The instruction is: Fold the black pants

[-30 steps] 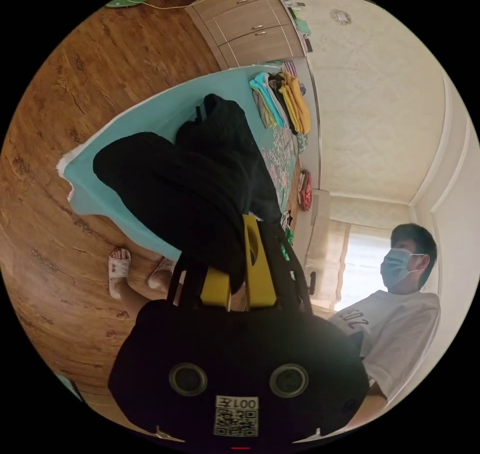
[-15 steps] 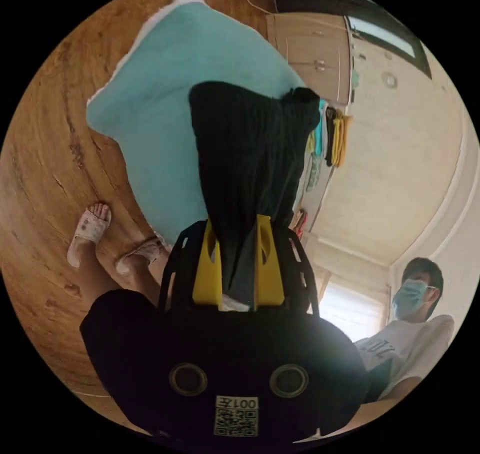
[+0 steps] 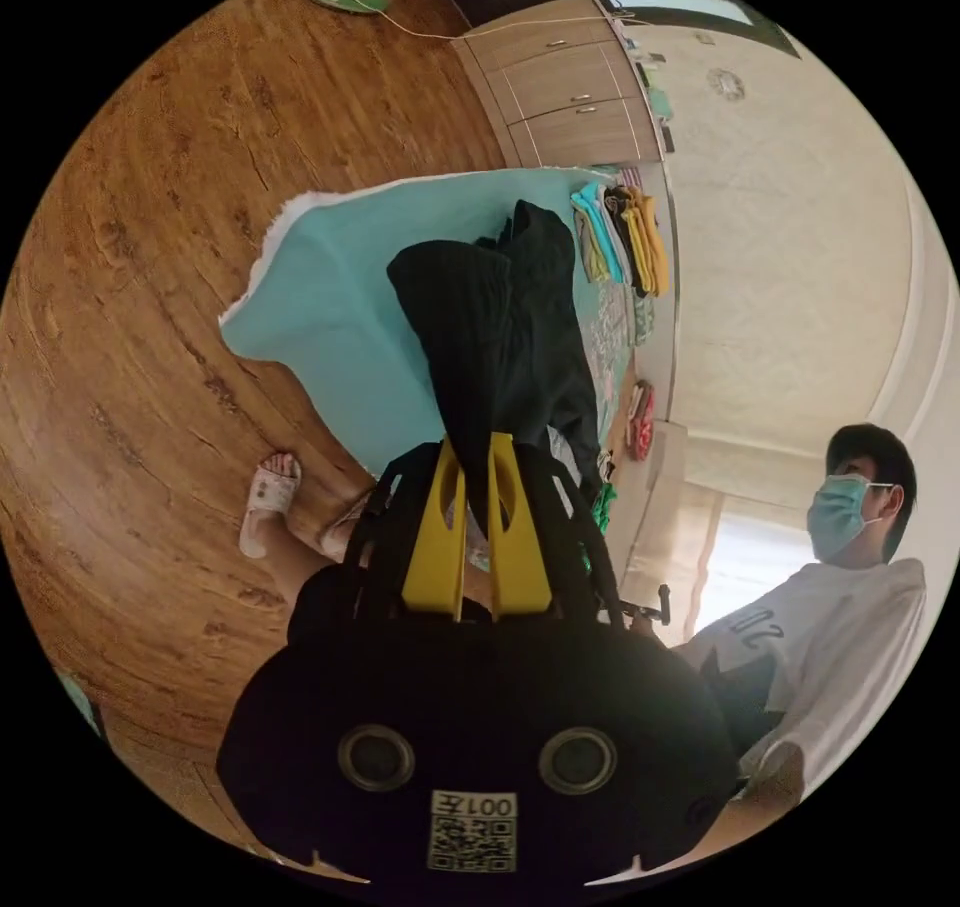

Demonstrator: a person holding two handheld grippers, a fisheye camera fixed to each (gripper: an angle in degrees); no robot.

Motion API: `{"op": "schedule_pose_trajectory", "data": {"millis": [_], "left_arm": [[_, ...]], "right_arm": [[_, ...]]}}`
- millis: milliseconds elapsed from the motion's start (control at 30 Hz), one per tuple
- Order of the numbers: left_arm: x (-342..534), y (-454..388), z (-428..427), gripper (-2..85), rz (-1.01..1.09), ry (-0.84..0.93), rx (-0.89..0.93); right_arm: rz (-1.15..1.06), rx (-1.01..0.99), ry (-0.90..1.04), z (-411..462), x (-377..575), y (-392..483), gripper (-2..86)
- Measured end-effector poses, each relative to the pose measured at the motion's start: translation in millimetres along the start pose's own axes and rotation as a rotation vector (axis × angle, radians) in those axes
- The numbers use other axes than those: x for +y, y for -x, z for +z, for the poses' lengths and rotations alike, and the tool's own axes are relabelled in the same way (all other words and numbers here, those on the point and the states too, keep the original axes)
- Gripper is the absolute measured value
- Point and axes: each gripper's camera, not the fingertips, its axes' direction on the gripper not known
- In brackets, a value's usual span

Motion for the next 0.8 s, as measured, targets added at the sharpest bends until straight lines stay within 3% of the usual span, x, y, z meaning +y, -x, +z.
{"op": "schedule_pose_trajectory", "data": {"millis": [200,333,433,500,633,800], "left_arm": [[20.6,-29.1,-54.0,-1.3,-0.097,0.048,-0.173],[33.3,-44.1,-67.6,-1.4,-0.157,-0.033,-0.098],[16.6,-75.2,-55.9,-1.4,-0.164,-0.120,0.008],[-19.2,-108.0,-30.2,-1.3,-0.140,-0.123,0.010],[-95.8,-143.7,29.3,-0.7,-0.242,-0.092,0.038],[-202.9,-186.7,135.2,3.7,-0.182,-0.129,-0.235]], "right_arm": [[-0.020,-0.188,0.140,15.4,37.8,-20.9,1.4],[0.029,-0.307,0.132,9.2,50.3,-40.1,1.5],[0.040,-0.399,0.004,-24.9,33.7,-53.3,1.6],[0.024,-0.473,-0.135,-60.0,-5.3,-62.4,1.7],[-0.055,-0.520,-0.233,-101.6,-111.8,-63.3,2.0],[-0.129,-0.414,-0.253,-113.2,-311.7,-26.3,3.4]]}}
